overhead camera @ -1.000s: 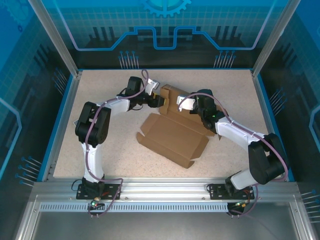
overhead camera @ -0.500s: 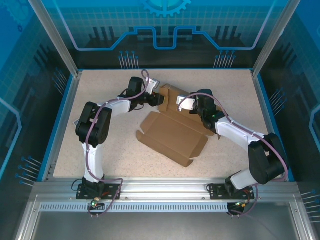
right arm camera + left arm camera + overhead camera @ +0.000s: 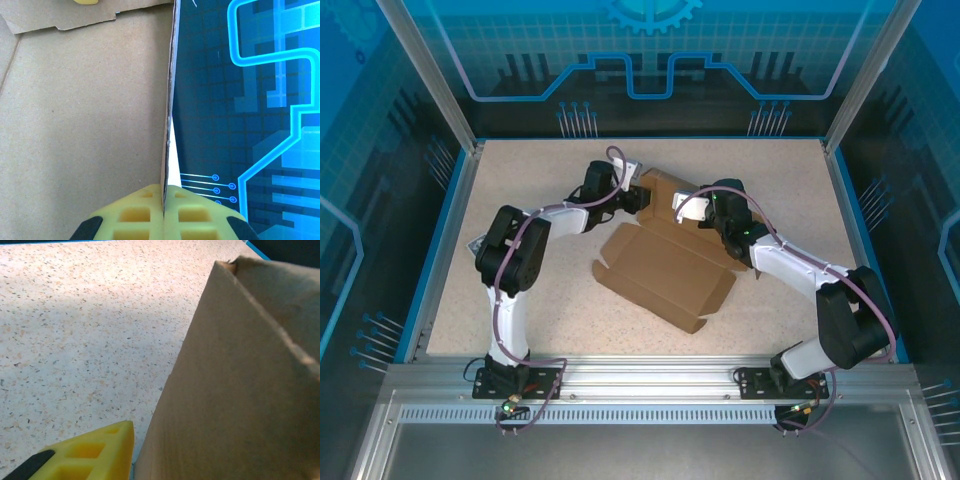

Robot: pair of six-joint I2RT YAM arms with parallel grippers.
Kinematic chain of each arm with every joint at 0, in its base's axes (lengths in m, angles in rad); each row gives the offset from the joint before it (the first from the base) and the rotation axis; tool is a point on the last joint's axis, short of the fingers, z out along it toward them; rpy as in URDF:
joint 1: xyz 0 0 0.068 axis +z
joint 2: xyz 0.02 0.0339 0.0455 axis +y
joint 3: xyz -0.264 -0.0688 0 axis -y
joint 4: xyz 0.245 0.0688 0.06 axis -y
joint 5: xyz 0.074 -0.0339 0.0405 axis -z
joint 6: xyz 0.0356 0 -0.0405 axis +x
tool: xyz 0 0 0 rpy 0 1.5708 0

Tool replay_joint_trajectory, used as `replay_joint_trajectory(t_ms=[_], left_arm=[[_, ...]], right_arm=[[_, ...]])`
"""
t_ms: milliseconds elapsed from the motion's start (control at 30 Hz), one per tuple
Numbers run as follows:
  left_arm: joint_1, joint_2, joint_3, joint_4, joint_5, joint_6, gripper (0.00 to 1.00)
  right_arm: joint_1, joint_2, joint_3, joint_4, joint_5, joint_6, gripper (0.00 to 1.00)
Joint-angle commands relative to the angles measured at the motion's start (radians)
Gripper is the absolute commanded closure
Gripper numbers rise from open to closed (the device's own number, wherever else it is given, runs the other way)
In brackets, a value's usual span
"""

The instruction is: Fold the paper box

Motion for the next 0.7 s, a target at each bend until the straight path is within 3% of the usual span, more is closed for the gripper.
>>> replay_joint_trajectory(t_ms=[0, 300, 667], left_arm=[[-0.008, -0.003, -0.024, 0.085, -0.109, -0.053, 0.64], [-0.029, 0.016, 0.020, 0.026, -0.209, -0.057, 0.65], [-0.077, 0.008, 0.043, -0.029, -0.514, -0.091, 0.72]], right_arm=[[0.019, 0.003, -0.018, -0.036, -0.017, 0.003, 0.97], [0.024, -0.005, -0.018, -0.032, -0.027, 0.023, 0.97], [0.029, -0.007, -0.018, -0.036, -0.021, 0.028, 0.97]])
